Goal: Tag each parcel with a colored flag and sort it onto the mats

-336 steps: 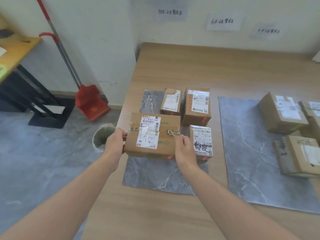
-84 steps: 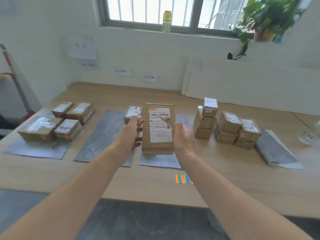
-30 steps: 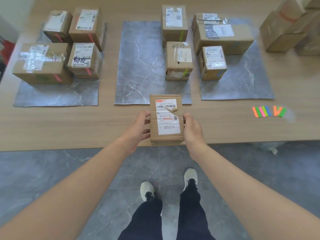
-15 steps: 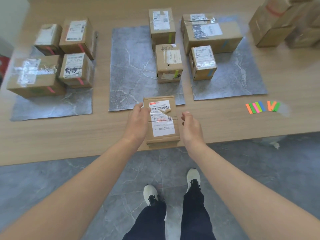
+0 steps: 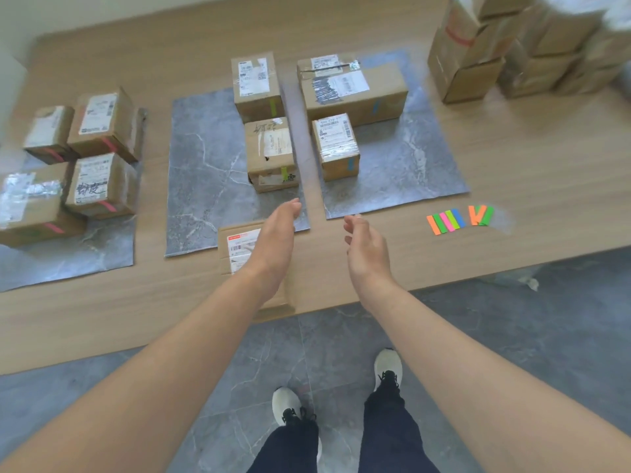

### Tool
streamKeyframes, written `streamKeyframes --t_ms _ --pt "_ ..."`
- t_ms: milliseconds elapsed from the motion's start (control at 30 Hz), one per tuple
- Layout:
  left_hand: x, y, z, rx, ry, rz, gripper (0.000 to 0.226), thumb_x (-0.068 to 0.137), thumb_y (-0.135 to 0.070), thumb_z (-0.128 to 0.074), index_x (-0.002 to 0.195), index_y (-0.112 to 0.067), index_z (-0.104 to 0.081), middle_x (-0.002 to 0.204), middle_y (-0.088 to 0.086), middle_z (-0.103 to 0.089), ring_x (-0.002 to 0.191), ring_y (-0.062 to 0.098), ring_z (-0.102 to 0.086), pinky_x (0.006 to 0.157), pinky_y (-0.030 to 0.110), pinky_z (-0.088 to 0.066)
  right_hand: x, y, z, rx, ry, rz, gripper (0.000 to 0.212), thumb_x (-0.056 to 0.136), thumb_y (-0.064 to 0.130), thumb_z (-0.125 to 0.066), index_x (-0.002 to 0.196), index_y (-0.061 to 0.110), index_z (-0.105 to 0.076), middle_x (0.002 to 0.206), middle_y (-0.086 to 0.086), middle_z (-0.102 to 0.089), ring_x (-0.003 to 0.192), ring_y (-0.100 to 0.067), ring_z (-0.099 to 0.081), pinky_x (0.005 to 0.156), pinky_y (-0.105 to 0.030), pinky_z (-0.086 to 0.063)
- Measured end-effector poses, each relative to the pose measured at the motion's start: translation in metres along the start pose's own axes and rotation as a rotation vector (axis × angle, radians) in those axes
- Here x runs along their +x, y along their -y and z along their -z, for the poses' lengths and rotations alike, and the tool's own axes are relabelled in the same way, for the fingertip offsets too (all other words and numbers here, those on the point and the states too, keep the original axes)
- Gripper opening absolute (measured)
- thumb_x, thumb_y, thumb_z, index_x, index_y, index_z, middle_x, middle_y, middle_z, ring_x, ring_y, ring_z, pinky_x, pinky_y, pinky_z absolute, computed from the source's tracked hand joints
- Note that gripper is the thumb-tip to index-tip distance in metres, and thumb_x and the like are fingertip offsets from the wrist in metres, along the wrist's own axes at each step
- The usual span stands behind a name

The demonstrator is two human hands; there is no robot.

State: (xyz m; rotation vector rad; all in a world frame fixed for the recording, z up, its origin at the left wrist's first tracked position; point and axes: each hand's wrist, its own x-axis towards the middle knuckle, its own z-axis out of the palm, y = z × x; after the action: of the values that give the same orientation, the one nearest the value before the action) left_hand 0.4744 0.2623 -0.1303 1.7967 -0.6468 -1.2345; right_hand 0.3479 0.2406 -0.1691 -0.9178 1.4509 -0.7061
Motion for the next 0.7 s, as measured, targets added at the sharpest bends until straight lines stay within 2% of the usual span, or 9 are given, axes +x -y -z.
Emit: streamKeyframes --t_ms 67,133,233,300,400,467,600,633,700 --pt "0.003 -0.001 -0.029 -0.012 0.034 0.058 0.049 0.092 -0.055 -0.042 0.134 -0.034 -0.058 0.138 -0.01 -0.056 0.129 0.018 -0.05 0.115 0.039 -0.035 0.013 0.002 0.024 -0.003 -0.015 -0.017 0.062 0.092 0.056 -0.035 0.137 0.024 -0.062 0.137 0.009 -0.062 0.129 -0.013 -0.055 0.115 -0.043 -0.041" --pt "0.007 -0.002 -0.057 -0.034 0.05 0.133 0.064 0.081 -0.061 -0.044 0.137 -0.032 -0.057 0.135 -0.01 -0.058 0.128 0.021 -0.051 0.114 0.04 -0.037 0.026 0.004 0.052 -0.007 -0.008 -0.012 0.063 0.089 0.056 -0.035 0.133 0.024 -0.064 0.128 0.012 -0.064 0.126 -0.013 -0.057 0.113 -0.044 -0.043" --pt "0.02 0.002 -0.097 -0.068 0.074 0.214 0.046 0.097 -0.053 -0.038 0.133 -0.033 -0.059 0.136 -0.008 -0.057 0.129 0.025 -0.051 0.116 0.044 -0.035 0.05 0.005 0.094 -0.01 -0.024 -0.009 0.056 0.09 0.054 -0.036 0.129 0.027 -0.066 0.123 0.014 -0.065 0.123 -0.013 -0.058 0.112 -0.043 -0.044" --pt "0.028 0.005 -0.123 -0.073 0.098 0.241 0.046 0.101 -0.049 -0.035 0.137 -0.032 -0.057 0.139 -0.007 -0.056 0.129 0.024 -0.051 0.116 0.043 -0.035 0.066 0.004 0.118 0.003 -0.031 -0.008 0.046 0.096 0.047 -0.038 0.127 0.027 -0.067 0.122 0.013 -0.065 0.122 -0.013 -0.059 0.11 -0.042 -0.045" --pt "0.034 0.005 -0.158 -0.071 0.144 0.256 0.049 0.101 -0.05 -0.033 0.14 -0.031 -0.055 0.141 -0.006 -0.055 0.13 0.025 -0.051 0.116 0.043 -0.036 0.087 -0.002 0.147 -0.004 -0.025 -0.016 0.032 0.102 0.038 -0.042 0.109 0.024 -0.07 0.104 0.011 -0.068 0.114 -0.019 -0.063 0.103 -0.04 -0.05" --pt "0.04 0.005 -0.178 -0.076 0.175 0.267 0.049 0.101 -0.051 -0.033 0.139 -0.031 -0.055 0.14 -0.006 -0.056 0.129 0.025 -0.052 0.115 0.043 -0.037 0.099 -0.008 0.162 -0.03 -0.034 -0.001 0.032 0.1 0.036 -0.046 0.116 0.022 -0.07 0.108 0.009 -0.069 0.113 -0.016 -0.063 0.099 -0.035 -0.051" --pt "0.052 0.005 -0.21 -0.085 0.218 0.278 0.045 0.101 -0.051 -0.033 0.134 -0.032 -0.057 0.137 -0.007 -0.059 0.125 0.022 -0.055 0.111 0.04 -0.041 0.119 -0.022 0.191 -0.117 -0.031 0.036 0.032 0.1 0.015 -0.05 0.127 0.022 -0.067 0.119 0.015 -0.066 0.104 0.0 -0.061 0.076 -0.009 -0.044" --pt "0.055 0.006 -0.217 -0.083 0.224 0.282 0.045 0.101 -0.051 -0.033 0.134 -0.032 -0.058 0.136 -0.007 -0.06 0.123 0.021 -0.057 0.11 0.04 -0.042 0.124 -0.026 0.198 -0.162 -0.023 0.045 0.037 0.099 0.008 -0.048 0.128 0.022 -0.066 0.121 0.013 -0.066 0.103 0.0 -0.061 0.073 -0.008 -0.044" --pt "0.063 0.01 -0.228 -0.073 0.248 0.284 0.047 0.102 -0.05 -0.033 0.136 -0.03 -0.057 0.134 -0.006 -0.062 0.123 0.02 -0.059 0.11 0.041 -0.043 0.137 -0.033 0.21 -0.276 -0.011 0.091 0.046 0.097 -0.004 -0.043 0.129 0.019 -0.066 0.126 0.008 -0.067 0.108 -0.006 -0.063 0.08 -0.013 -0.045"
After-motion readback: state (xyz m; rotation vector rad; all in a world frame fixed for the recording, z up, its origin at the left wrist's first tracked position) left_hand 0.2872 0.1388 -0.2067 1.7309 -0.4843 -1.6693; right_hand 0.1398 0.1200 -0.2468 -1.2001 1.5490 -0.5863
